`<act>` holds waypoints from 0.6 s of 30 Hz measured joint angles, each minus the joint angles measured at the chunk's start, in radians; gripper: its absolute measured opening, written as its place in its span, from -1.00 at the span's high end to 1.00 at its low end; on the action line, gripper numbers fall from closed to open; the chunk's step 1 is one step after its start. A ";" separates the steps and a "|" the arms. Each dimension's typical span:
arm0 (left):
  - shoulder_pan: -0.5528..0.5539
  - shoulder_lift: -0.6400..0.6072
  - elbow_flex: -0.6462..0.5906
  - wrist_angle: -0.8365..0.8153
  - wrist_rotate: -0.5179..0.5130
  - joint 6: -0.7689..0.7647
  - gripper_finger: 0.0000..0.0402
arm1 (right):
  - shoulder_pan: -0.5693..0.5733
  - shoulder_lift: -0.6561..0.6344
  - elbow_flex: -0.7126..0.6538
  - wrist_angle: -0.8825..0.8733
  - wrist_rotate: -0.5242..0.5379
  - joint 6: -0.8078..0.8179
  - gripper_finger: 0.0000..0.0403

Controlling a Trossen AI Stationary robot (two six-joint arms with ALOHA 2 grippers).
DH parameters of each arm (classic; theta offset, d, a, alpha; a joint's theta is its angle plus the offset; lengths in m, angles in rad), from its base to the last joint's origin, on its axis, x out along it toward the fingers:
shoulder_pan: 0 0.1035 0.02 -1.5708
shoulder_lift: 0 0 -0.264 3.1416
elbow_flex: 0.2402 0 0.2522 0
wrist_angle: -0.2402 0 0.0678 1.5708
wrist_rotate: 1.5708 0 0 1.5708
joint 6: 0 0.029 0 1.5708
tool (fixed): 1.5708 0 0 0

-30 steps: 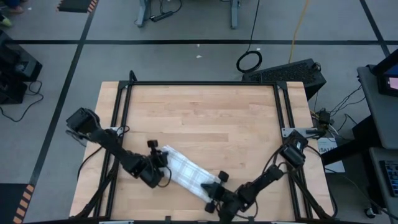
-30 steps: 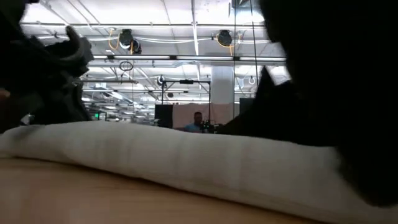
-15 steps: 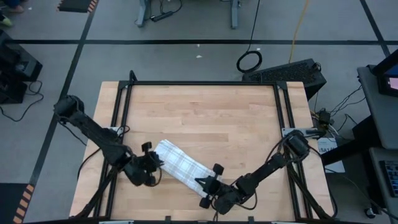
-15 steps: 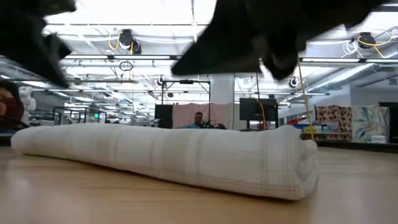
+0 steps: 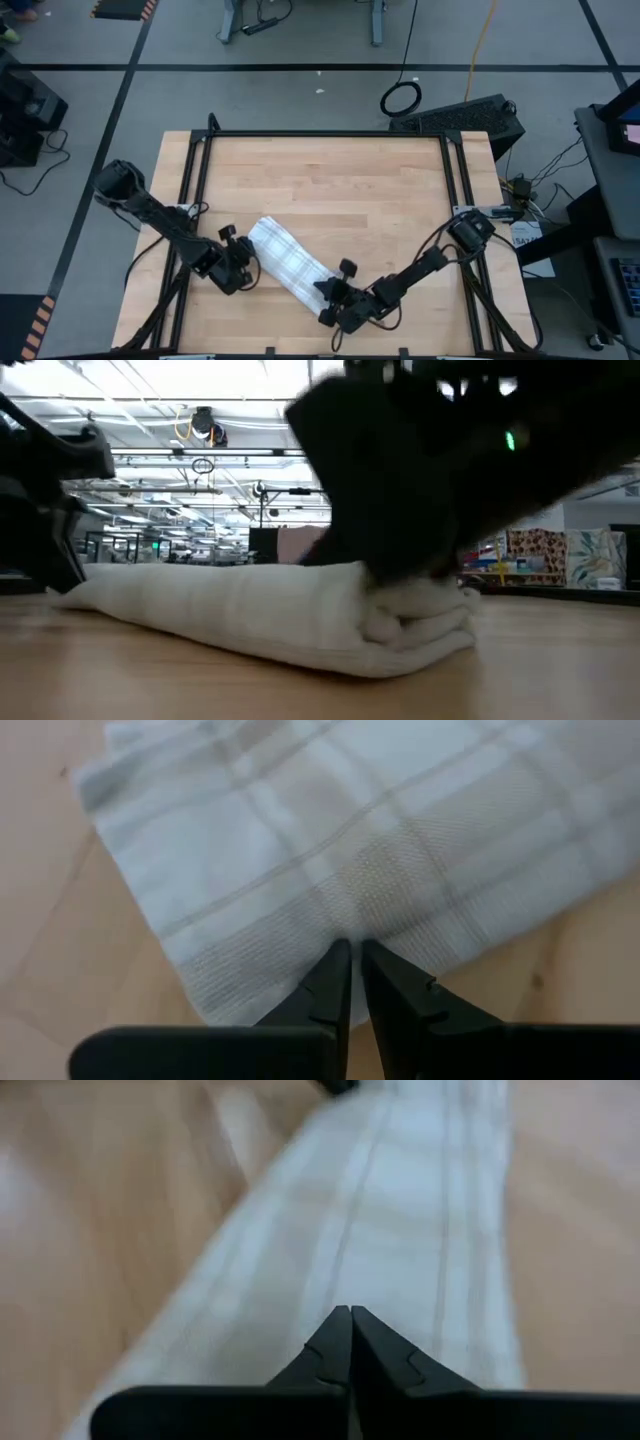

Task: Roll towel
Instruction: Fold the brown checkered towel

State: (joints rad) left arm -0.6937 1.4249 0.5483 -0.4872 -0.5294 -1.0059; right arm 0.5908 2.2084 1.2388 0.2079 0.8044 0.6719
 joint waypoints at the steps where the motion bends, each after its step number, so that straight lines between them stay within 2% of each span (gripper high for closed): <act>1: 0.014 0.003 -0.004 0.006 -0.002 0.016 0.80 | -0.002 0.015 0.000 0.006 -0.007 0.032 1.00; 7: 0.135 0.002 -0.017 0.009 -0.090 0.120 0.80 | -0.003 0.049 0.005 0.023 -0.007 0.202 1.00; 11: 0.237 0.002 -0.017 0.009 -0.123 0.183 0.80 | 0.005 0.055 0.003 0.020 0.063 0.259 1.00; 15: 0.292 0.002 0.001 0.001 -0.119 0.226 0.80 | 0.006 0.061 0.003 0.092 0.137 0.201 1.00; 18: 0.293 0.002 0.040 -0.002 -0.108 0.237 0.80 | 0.006 0.043 0.020 0.126 0.142 0.094 1.00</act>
State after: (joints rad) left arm -0.4007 1.4273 0.5880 -0.4890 -0.6373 -0.7690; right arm 0.5972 2.2512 1.2588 0.3335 0.9469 0.7656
